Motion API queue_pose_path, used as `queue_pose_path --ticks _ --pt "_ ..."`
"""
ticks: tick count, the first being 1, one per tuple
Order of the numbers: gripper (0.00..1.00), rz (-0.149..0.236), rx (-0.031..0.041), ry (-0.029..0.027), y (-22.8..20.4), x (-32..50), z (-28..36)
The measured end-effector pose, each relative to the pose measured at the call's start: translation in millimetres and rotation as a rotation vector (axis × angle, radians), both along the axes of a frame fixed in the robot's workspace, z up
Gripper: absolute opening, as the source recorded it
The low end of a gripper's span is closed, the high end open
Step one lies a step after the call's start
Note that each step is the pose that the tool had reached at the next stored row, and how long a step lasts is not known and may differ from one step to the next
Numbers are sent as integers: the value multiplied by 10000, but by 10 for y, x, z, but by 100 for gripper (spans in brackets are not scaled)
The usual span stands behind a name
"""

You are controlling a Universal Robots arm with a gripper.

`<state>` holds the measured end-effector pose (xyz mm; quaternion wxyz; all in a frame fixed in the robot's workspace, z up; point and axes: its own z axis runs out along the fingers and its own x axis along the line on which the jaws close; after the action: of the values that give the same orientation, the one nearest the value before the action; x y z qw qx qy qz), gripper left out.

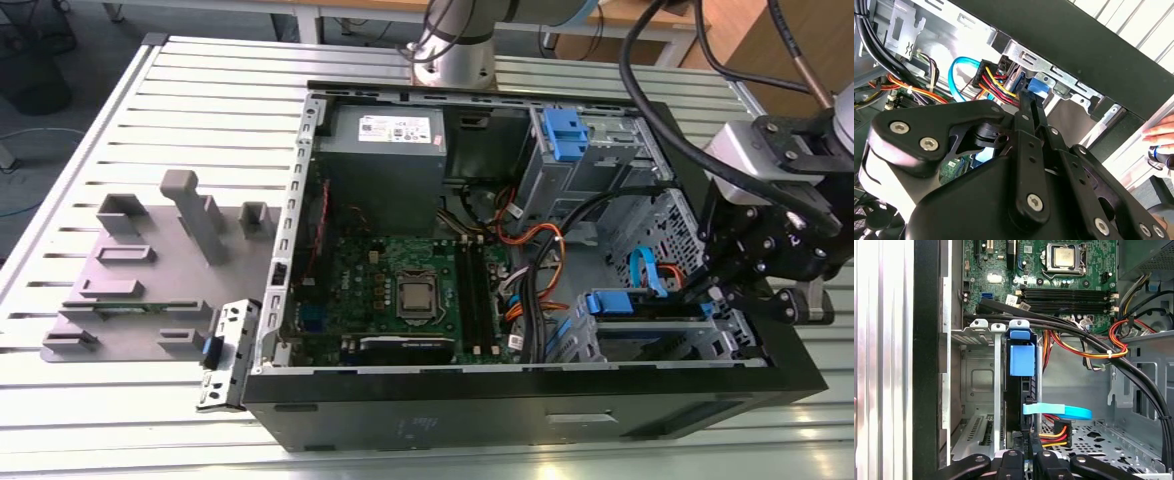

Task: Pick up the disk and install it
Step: 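Insert the second disk wire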

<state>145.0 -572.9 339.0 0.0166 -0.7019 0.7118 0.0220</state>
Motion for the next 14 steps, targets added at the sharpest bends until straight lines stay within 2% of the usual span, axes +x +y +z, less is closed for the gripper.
queue_pose_path --ticks 14 --pt "16 0 -3 -5 41 -35 -5"
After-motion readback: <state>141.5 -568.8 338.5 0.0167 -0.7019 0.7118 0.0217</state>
